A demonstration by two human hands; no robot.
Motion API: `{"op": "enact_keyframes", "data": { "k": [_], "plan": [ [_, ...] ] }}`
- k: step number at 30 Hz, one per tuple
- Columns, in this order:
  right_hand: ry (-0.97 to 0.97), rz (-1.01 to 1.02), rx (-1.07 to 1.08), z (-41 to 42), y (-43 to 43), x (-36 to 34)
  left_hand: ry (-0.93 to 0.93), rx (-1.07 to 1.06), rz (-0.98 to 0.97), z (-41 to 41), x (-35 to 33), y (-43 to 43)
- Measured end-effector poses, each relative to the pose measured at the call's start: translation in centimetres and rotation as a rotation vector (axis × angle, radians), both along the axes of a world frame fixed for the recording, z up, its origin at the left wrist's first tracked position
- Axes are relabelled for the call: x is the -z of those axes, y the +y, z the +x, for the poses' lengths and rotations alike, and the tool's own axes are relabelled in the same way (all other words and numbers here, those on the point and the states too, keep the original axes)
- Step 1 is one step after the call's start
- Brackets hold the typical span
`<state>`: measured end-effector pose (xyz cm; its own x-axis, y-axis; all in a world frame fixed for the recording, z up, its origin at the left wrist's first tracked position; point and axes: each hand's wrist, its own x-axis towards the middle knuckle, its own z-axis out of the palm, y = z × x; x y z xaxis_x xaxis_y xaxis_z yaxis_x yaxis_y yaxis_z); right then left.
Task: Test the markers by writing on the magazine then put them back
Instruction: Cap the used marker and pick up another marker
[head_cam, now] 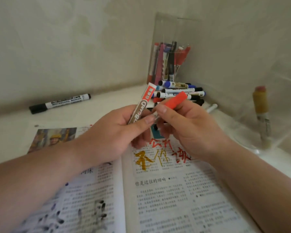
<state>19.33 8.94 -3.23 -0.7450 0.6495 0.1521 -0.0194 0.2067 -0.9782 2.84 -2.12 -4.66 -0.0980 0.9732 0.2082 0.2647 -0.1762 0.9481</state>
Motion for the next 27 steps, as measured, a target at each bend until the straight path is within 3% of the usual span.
{"op": "enact_keyframes", "data": {
  "k": [4,9,14,17,21,23,27],
  "plan": [
    [0.196,-0.304,0.020,0.2,1.0,-1.0,-0.202,-0.023,0.016,-0.2,0.2,0.1],
    [-0.196,-0.180,-0.190,1.8,0.7,-1.7,-0.250,-0.056,0.016,-0.4,-0.1,0.0],
    [-0.382,-0.186,-0.348,2.0,1.1,-2.1,-0.204,-0.013,-0.034,0.1,-0.6,-0.4],
    [-0.285,-0.344,-0.389,2.3,1.3,-2.0,-0.102,-0.047,-0.070,0.0,-0.7,-0.4],
    [0.052,-0.573,-0.571,3.2,2.5,-2.4,-0.182,-0.102,-0.055,-0.6,-0.5,-0.3],
    [0.159,-0.497,-0.500,2.7,2.4,-1.9,-0.187,-0.058,-0.076,-0.7,-0.4,-0.3],
    [0.125,-0.218,-0.166,0.9,0.7,-0.6,-0.150,0.098,-0.081,-0.4,-0.2,0.0]
  ]
}}
